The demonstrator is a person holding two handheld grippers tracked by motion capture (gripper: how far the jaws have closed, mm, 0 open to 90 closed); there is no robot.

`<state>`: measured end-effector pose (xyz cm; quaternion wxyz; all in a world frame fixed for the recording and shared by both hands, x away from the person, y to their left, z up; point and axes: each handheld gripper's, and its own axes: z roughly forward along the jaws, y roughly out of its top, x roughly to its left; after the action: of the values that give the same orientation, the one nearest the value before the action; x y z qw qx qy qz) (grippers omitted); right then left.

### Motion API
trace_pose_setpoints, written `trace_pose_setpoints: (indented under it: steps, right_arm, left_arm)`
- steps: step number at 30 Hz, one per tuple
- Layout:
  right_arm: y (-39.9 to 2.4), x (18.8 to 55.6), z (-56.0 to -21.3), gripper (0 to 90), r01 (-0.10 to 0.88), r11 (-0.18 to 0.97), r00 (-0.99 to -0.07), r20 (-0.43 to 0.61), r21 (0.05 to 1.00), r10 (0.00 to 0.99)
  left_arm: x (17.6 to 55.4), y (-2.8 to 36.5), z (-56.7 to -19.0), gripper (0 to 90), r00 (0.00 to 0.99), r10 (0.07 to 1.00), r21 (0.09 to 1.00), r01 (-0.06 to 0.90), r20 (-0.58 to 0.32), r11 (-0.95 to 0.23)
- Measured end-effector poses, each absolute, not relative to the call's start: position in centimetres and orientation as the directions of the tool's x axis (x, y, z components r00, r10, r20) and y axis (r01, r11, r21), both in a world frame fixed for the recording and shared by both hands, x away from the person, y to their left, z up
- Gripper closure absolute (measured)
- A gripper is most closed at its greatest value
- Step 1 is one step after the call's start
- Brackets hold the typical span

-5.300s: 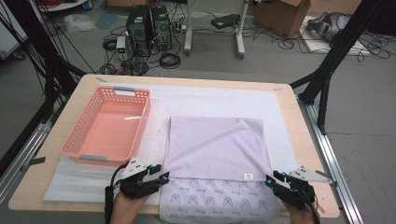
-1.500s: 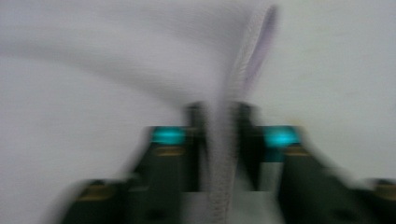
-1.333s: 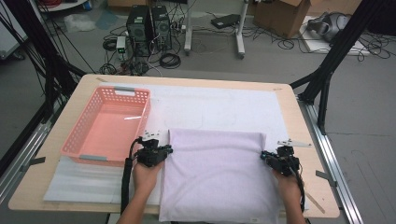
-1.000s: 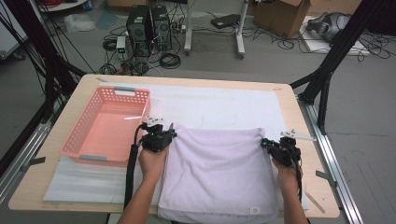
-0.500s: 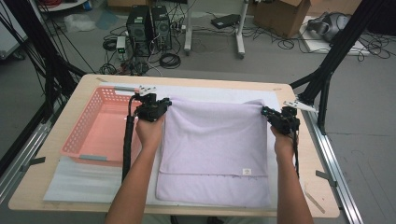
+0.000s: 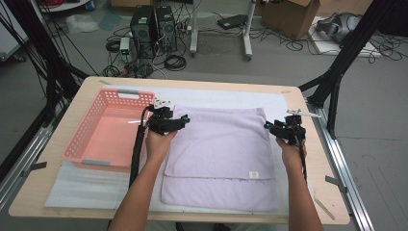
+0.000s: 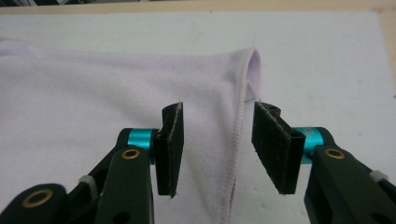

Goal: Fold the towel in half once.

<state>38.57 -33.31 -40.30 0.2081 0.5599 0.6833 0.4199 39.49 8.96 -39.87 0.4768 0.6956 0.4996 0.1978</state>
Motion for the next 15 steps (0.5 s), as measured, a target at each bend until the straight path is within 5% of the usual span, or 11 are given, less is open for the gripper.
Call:
trace_pose_setpoints:
  steps: [15]
  right_arm:
    - [-34.2,32.6,-40.5,45.0,0.584,0.068,-0.361,0.184,0.809,0.914]
  left_arm:
    - [34.9,9.6,-41.9,30.2,0.502,0.835,0.863,0.501,-0.227,-0.067]
